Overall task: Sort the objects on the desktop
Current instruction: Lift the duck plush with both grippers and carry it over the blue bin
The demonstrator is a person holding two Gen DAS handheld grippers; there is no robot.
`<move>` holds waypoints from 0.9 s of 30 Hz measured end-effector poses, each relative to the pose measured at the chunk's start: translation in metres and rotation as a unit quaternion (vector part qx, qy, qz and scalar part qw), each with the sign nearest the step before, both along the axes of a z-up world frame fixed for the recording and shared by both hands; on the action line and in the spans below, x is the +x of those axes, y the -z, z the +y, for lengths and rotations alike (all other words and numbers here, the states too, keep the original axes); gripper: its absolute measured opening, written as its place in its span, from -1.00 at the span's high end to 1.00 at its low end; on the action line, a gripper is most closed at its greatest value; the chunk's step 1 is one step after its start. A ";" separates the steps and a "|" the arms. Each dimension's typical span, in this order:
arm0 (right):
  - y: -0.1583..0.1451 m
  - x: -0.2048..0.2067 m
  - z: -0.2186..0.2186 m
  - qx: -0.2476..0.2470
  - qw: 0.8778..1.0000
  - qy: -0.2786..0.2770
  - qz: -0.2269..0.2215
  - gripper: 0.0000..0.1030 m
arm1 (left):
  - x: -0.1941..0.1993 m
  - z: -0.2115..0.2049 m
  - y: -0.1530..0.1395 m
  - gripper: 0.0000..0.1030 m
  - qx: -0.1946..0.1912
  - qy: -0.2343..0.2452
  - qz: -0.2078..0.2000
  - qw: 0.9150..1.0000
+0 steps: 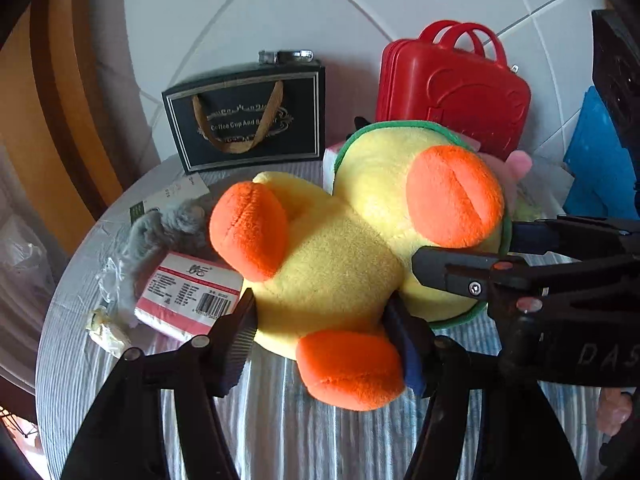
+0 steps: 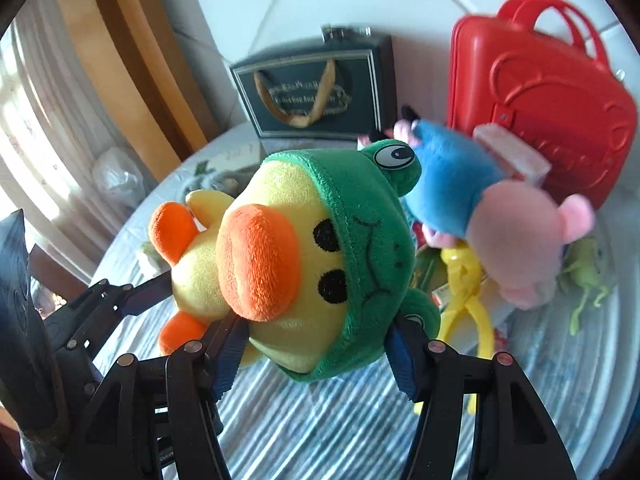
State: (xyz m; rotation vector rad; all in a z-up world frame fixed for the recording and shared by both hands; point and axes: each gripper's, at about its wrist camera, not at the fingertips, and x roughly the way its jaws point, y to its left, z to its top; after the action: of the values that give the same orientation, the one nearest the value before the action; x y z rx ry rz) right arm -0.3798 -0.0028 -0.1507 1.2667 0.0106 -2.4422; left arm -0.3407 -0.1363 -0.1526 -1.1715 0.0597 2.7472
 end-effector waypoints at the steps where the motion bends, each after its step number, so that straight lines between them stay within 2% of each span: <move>1: -0.014 0.011 0.002 -0.001 1.000 0.002 0.013 -0.19 | 0.008 0.001 -0.011 -0.18 -0.001 0.003 0.011 1.000; 9: -0.100 0.101 0.021 -0.008 0.995 0.037 0.092 -0.20 | 0.076 0.015 -0.092 -0.18 -0.002 0.042 0.090 0.995; 15: -0.152 0.174 0.050 -0.005 0.988 0.080 0.134 -0.20 | 0.131 0.045 -0.141 -0.18 0.003 0.089 0.133 0.987; 22: -0.204 0.250 0.106 0.004 0.975 0.135 0.179 -0.20 | 0.182 0.104 -0.191 -0.18 0.017 0.149 0.181 0.972; 27: -0.237 0.306 0.173 0.005 0.961 0.177 0.212 -0.20 | 0.214 0.177 -0.221 -0.18 0.021 0.193 0.215 0.957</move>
State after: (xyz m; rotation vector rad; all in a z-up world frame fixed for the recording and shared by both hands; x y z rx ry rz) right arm -0.0738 0.1705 0.0867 0.7747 -0.0951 -2.9831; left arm -0.1266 0.0411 0.0679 -0.4652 0.2489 2.5718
